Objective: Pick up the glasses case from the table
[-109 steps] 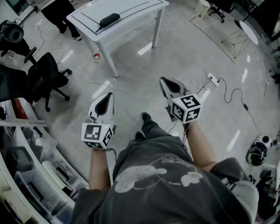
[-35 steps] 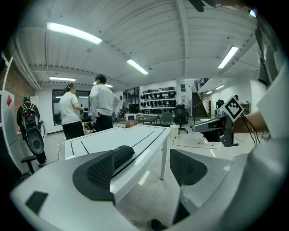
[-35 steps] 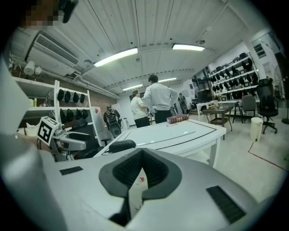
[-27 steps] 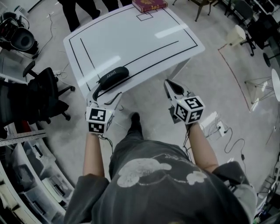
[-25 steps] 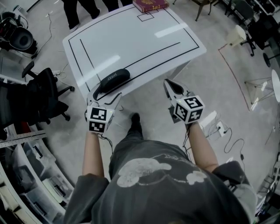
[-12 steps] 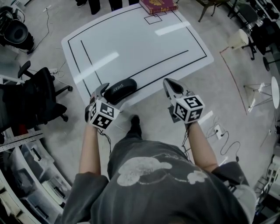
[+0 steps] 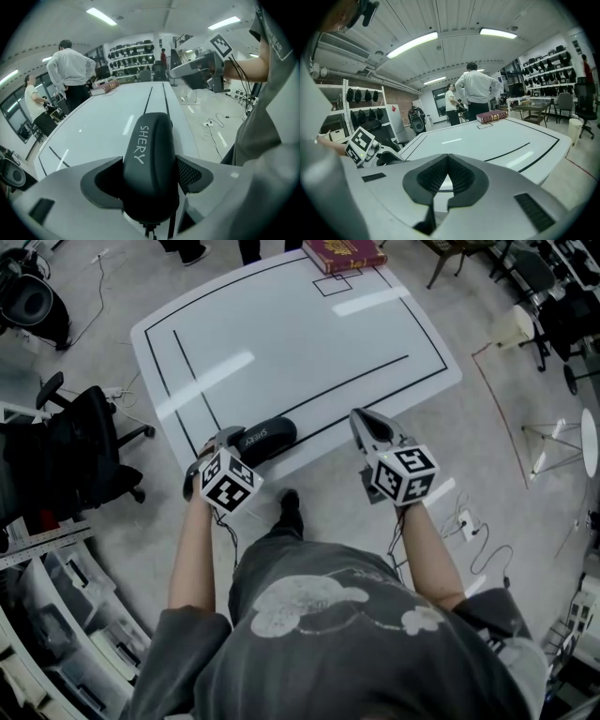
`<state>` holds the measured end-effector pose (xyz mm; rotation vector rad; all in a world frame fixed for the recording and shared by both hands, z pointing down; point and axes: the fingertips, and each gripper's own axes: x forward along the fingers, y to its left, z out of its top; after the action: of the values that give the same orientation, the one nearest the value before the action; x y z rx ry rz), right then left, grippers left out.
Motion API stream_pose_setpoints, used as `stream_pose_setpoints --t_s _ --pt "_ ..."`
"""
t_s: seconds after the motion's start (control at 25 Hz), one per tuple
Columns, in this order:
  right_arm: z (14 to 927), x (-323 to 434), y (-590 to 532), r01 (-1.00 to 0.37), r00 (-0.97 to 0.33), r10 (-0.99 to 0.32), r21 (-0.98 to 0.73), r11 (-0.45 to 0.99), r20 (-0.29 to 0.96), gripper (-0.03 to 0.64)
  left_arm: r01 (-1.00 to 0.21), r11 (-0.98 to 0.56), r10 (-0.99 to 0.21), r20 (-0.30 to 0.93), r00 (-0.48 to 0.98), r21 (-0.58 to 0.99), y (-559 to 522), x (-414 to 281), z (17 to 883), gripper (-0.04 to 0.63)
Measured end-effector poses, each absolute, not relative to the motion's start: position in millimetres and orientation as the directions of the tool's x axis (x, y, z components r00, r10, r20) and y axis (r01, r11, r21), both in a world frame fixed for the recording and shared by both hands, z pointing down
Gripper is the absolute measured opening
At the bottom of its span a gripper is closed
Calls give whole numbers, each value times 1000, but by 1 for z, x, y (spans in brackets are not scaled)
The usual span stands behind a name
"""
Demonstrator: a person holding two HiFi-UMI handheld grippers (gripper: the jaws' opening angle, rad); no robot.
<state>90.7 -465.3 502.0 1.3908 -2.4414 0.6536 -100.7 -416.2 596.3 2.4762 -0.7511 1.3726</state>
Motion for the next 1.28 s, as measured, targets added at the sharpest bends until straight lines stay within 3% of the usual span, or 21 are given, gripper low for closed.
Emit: stream_pose_setpoints --t_s 0.24,0.6,0.84,1.28 --pt "498 93 -464 -860 -511 -750 -255 443 421 0 -547 -834 -358 824 440 -70 -418 -102 592 328" --pt "480 99 -444 -858 -514 -766 -254 447 386 0 -656 -748 -497 740 452 -102 -417 -108 550 327" --pt "461 101 -415 -839 -542 -771 -269 473 333 -2 -730 -683 -546 678 492 -21 -397 -102 514 327" --pt "433 121 -332 -831 -554 -788 -236 504 269 -2 -755 -655 -627 576 525 -25 -325 -72 463 327"
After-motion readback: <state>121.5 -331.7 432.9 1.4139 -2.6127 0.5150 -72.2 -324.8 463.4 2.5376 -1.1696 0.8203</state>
